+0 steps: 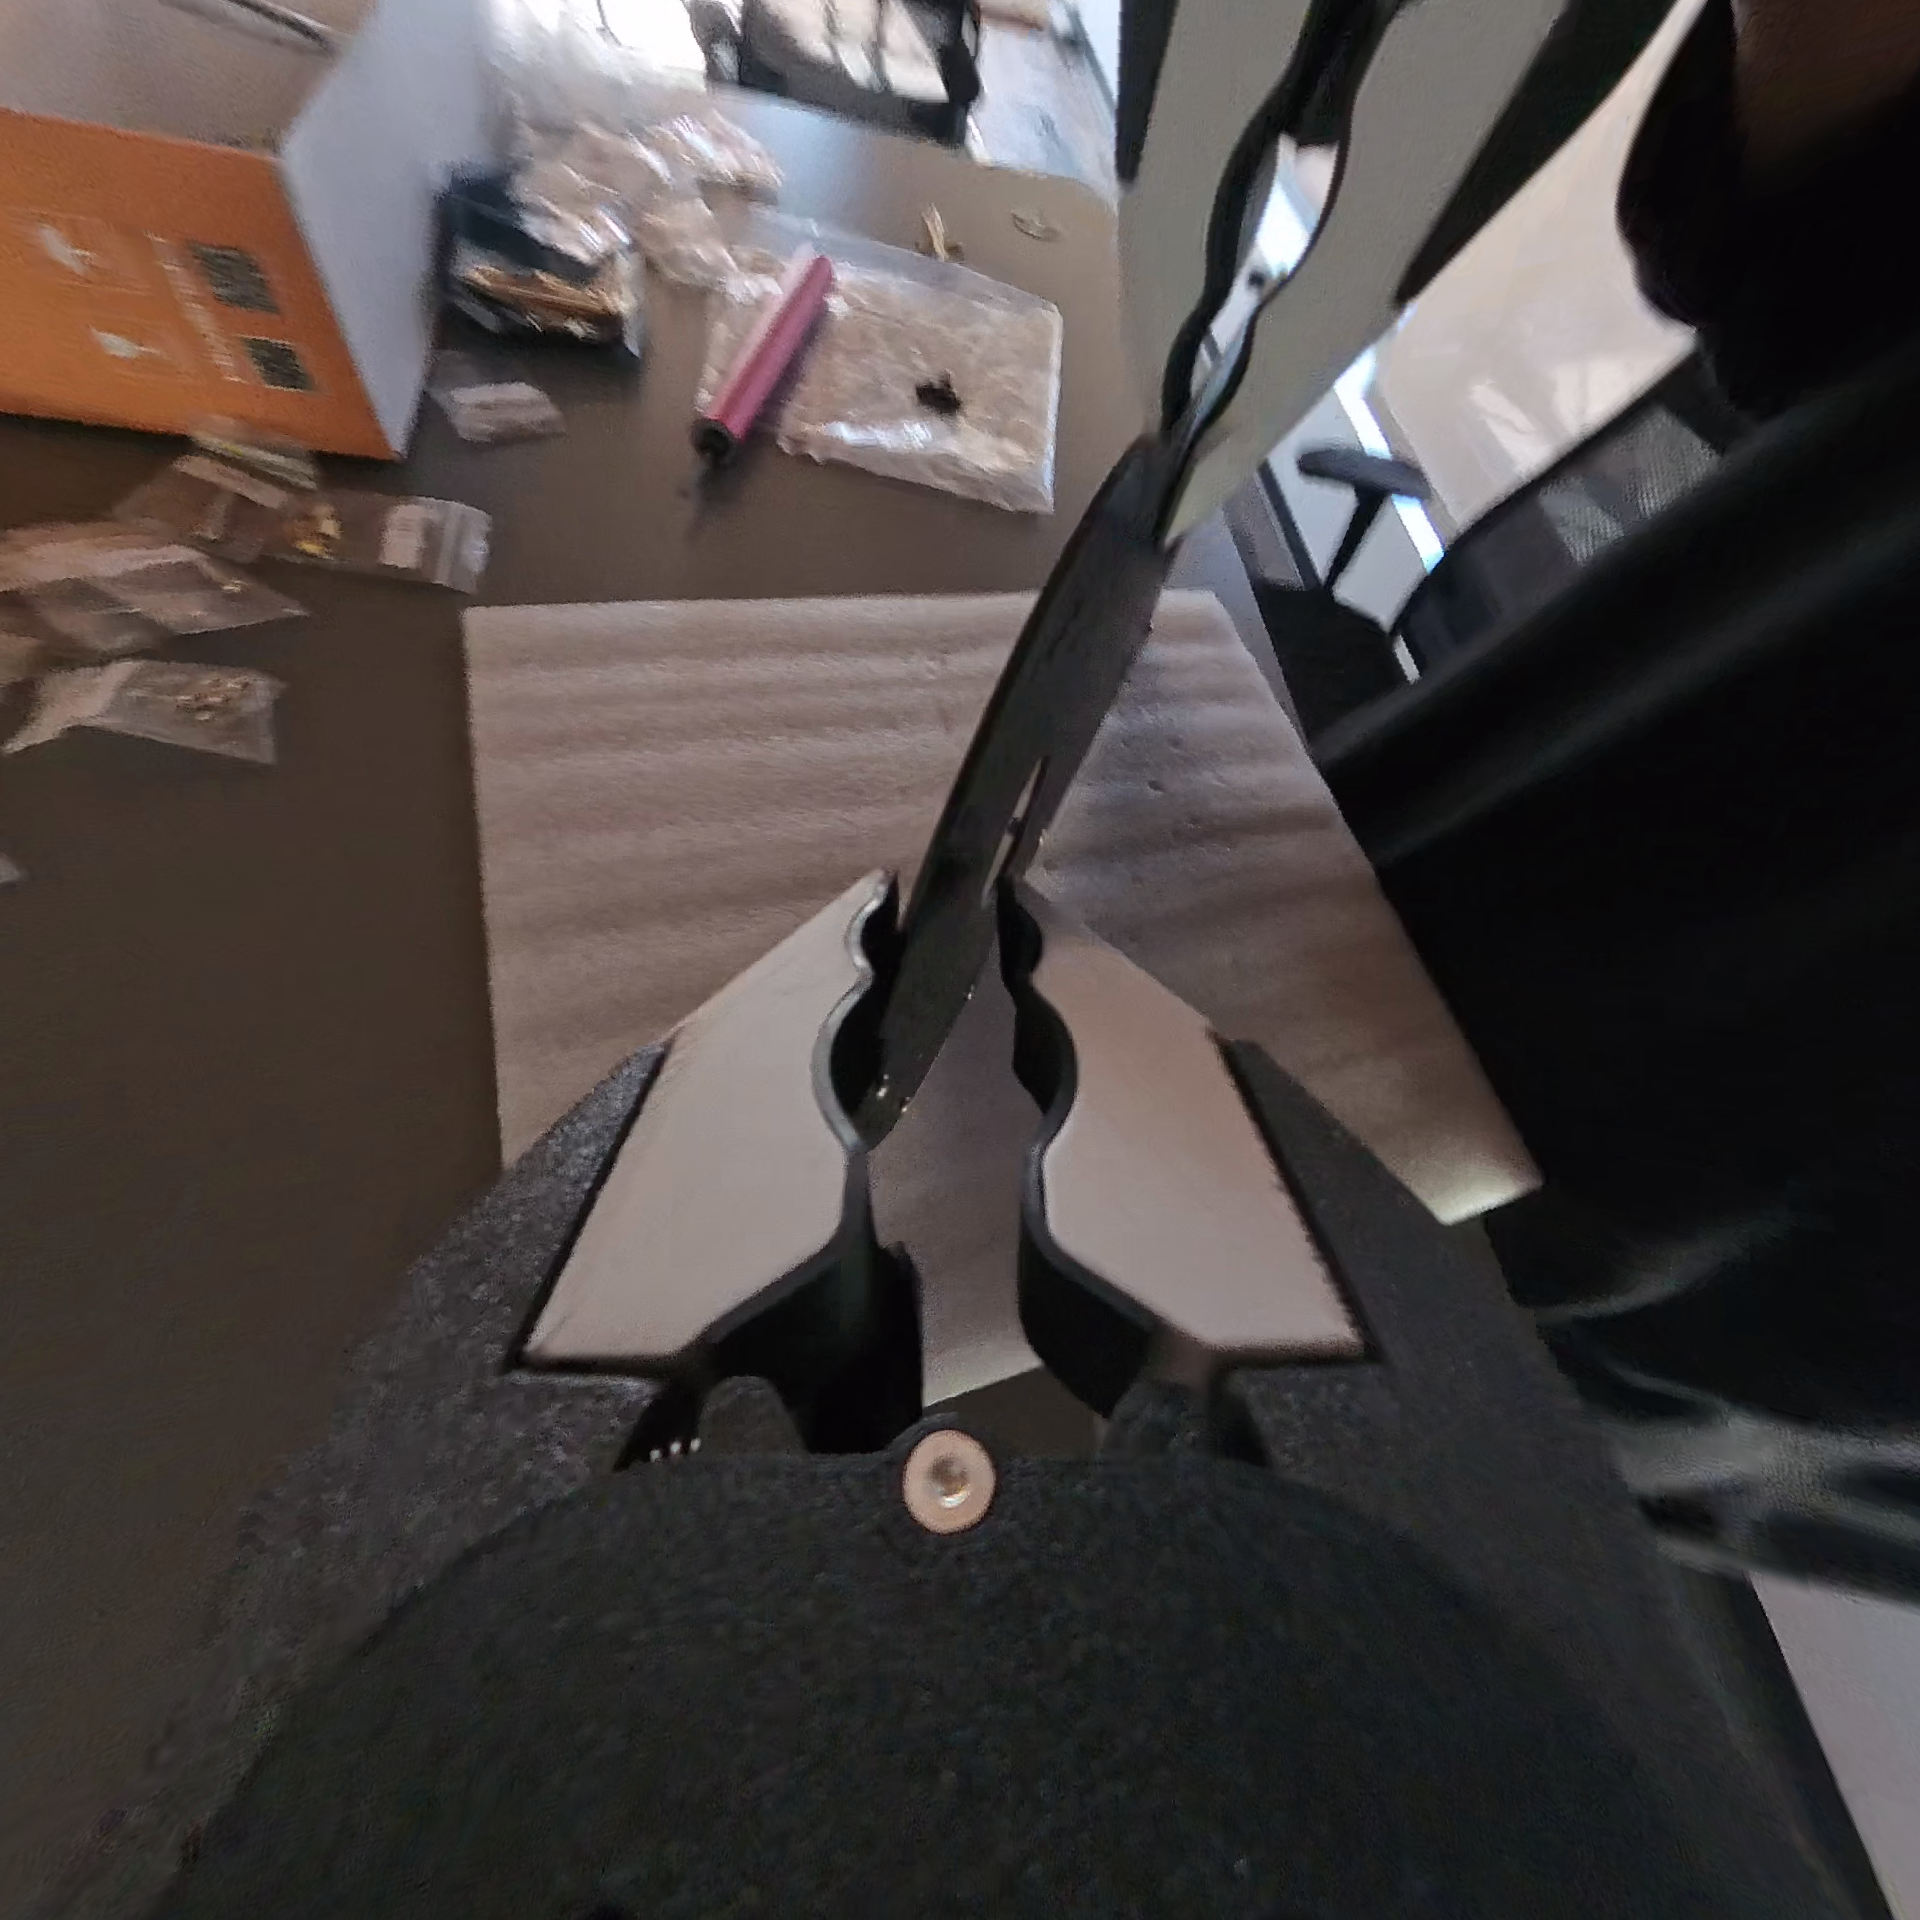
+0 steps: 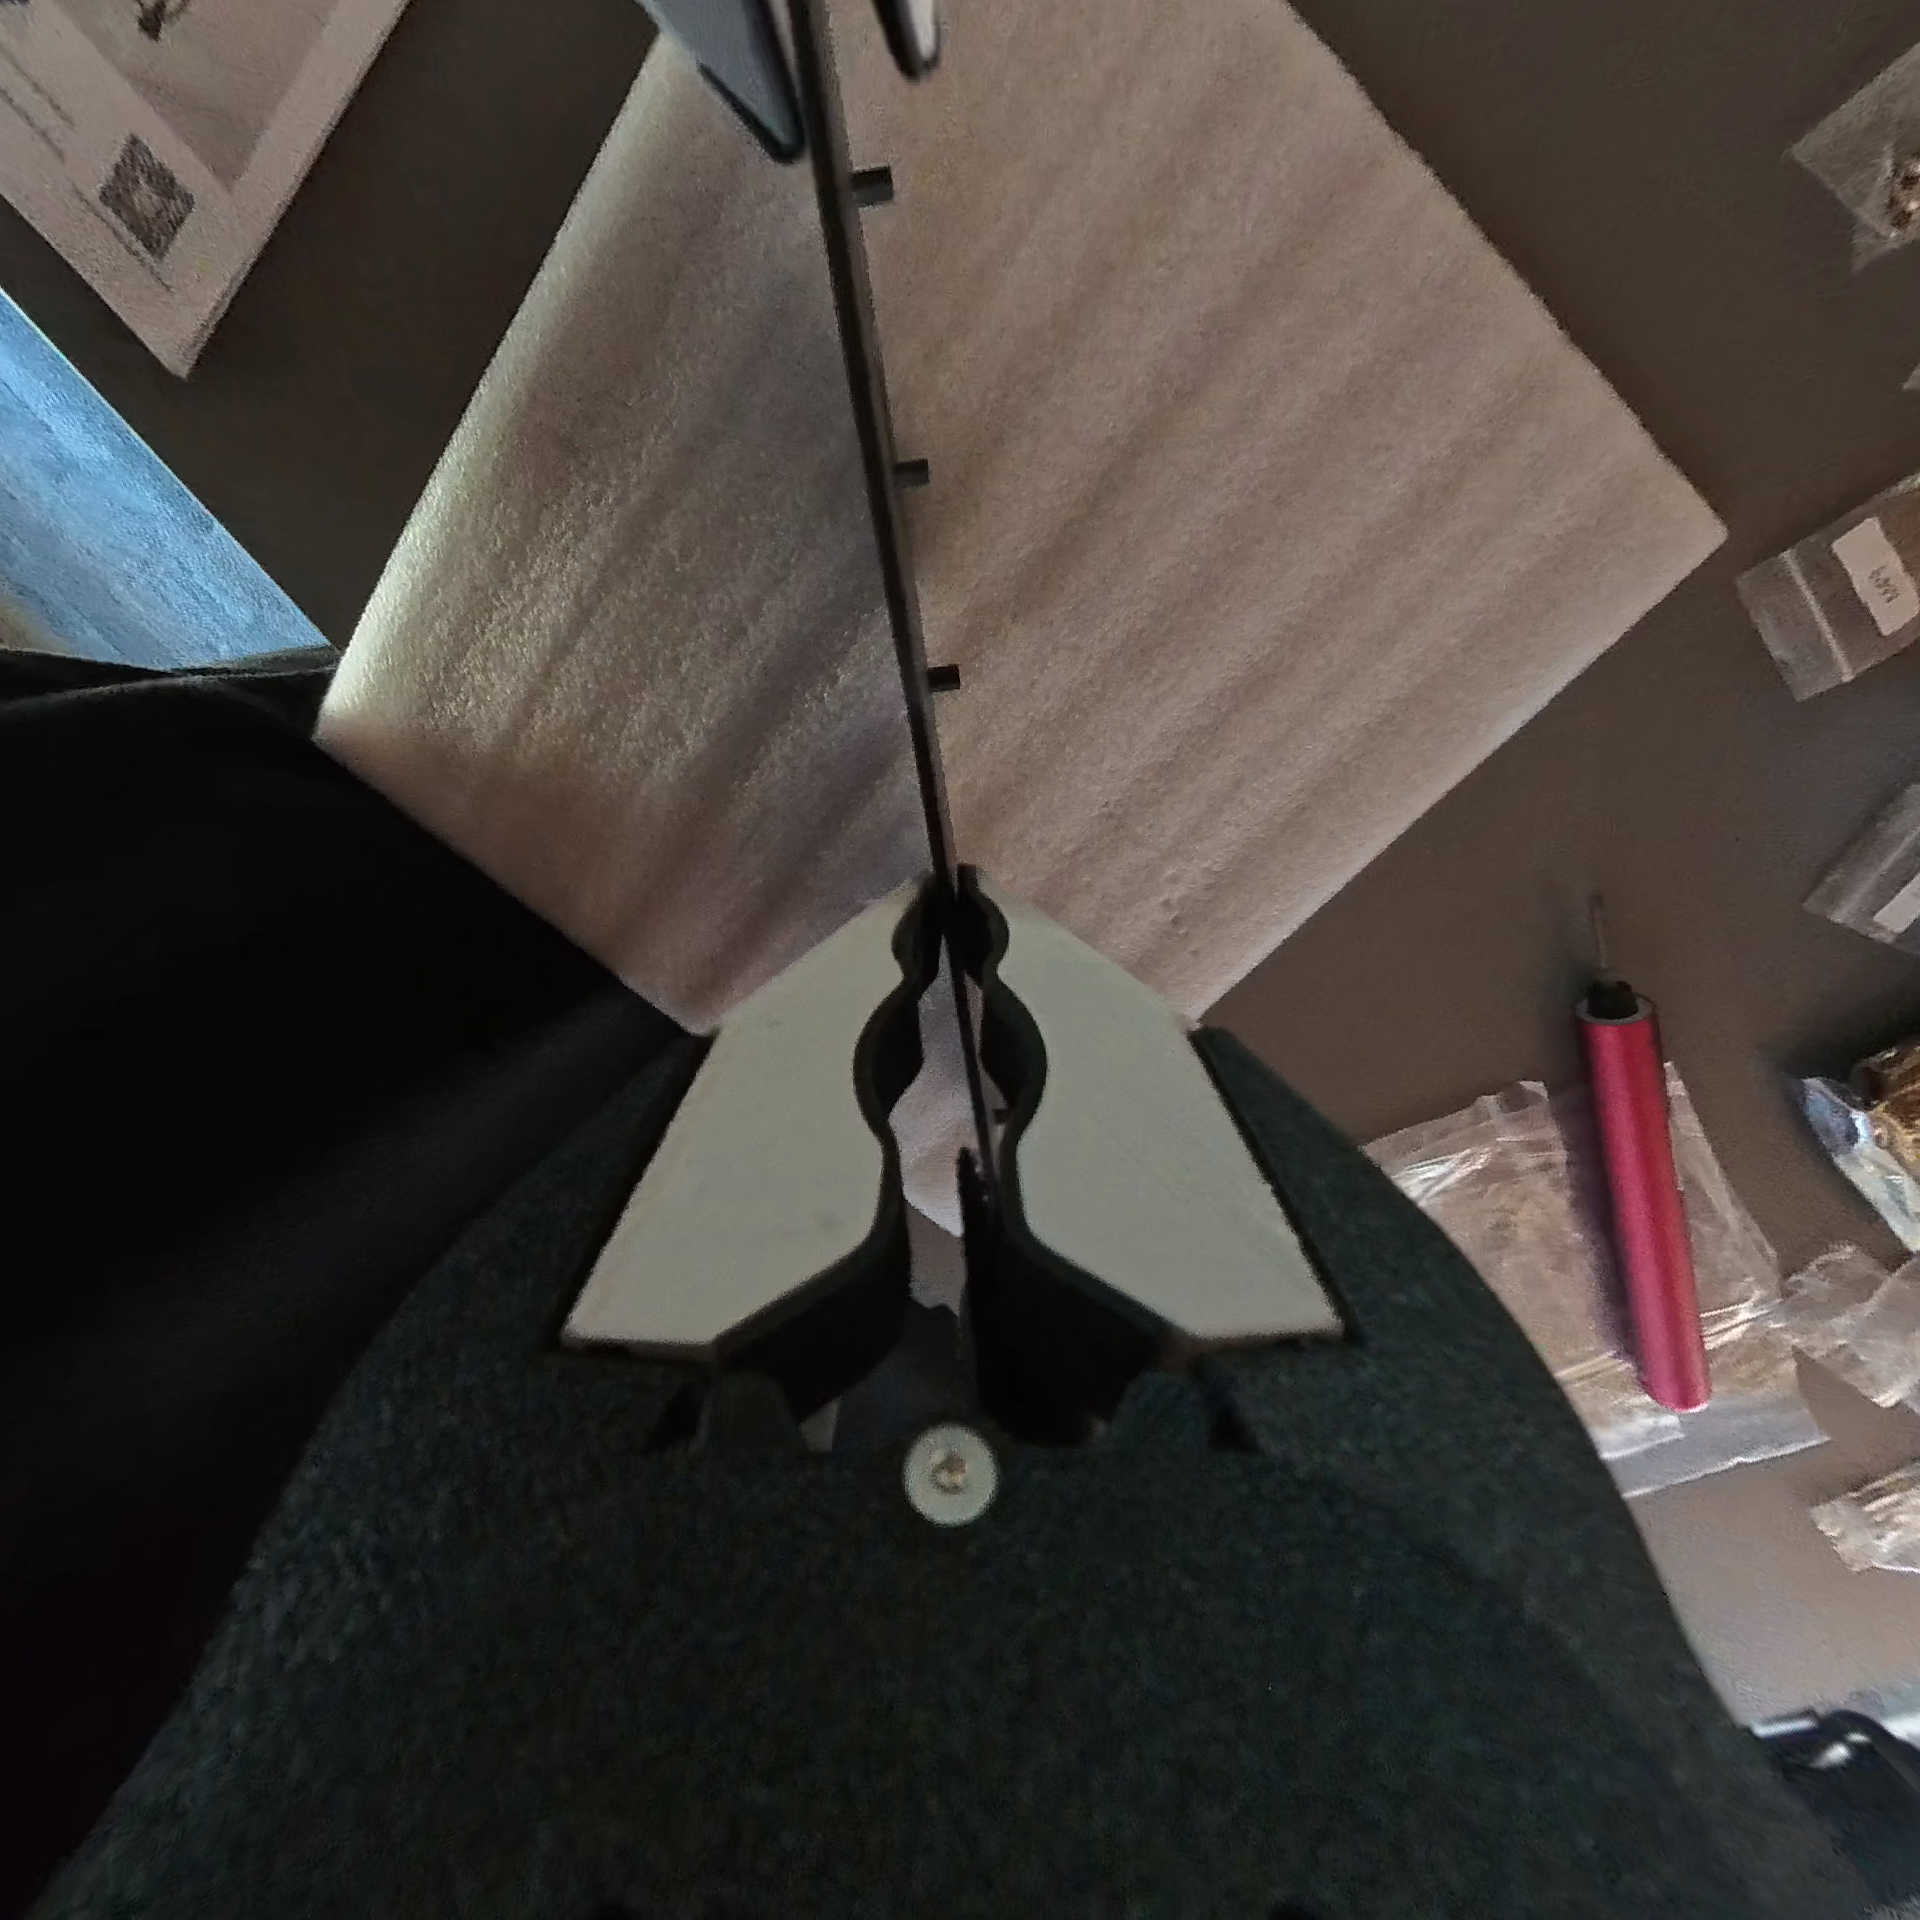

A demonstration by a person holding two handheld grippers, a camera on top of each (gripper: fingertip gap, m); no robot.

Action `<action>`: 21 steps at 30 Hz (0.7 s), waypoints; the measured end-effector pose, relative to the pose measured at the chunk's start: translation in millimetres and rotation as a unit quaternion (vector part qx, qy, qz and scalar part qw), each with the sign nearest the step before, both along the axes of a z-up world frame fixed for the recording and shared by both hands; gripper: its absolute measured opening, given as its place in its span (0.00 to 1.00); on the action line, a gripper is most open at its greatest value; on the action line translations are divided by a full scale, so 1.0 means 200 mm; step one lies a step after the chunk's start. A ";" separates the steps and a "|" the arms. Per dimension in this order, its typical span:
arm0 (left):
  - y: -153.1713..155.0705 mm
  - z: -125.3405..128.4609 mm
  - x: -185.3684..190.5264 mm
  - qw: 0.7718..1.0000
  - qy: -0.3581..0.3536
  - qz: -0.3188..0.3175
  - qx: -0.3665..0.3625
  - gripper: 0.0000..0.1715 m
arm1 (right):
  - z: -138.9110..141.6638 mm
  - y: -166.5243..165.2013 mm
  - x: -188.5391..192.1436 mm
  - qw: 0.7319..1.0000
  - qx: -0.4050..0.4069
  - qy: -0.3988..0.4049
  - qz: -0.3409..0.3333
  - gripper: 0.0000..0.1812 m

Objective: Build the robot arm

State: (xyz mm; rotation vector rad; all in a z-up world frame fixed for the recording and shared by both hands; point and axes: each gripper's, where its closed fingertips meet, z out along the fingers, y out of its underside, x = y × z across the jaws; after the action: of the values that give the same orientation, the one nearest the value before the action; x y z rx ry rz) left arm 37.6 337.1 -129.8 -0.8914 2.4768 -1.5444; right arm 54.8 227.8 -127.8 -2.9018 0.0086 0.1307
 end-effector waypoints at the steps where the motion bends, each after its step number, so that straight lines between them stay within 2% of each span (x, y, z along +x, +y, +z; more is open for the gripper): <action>1: 0.01 0.03 0.00 1.000 -0.013 0.023 -0.016 0.13 | 0.00 0.00 0.00 1.000 0.004 0.002 -0.003 0.01; 7: 0.14 0.15 -0.05 0.978 -0.051 0.158 -0.126 0.15 | 0.00 0.00 -0.01 1.000 0.021 -0.003 -0.016 0.01; 10: 0.29 0.08 -0.08 0.960 -0.043 0.261 -0.088 0.22 | 0.00 0.00 0.01 0.999 0.026 -0.012 -0.019 0.02; 15: 0.44 0.02 -0.24 0.932 -0.008 0.349 -0.095 0.24 | -0.01 0.01 0.04 0.999 0.028 -0.018 -0.012 0.03; 18: 0.40 -0.01 -0.25 0.924 -0.002 0.371 -0.095 0.25 | -0.01 0.01 0.03 1.000 0.021 -0.018 0.008 0.02; 21: 0.28 0.04 -0.21 0.919 -0.022 0.367 -0.141 0.25 | -0.01 0.00 0.02 0.999 0.022 -0.018 0.015 0.02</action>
State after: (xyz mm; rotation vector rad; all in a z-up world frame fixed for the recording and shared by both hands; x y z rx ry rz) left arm -4.7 393.5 -121.7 -1.5666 1.5788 -1.5869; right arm 59.2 228.7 -130.1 -2.8616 -0.0447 0.0842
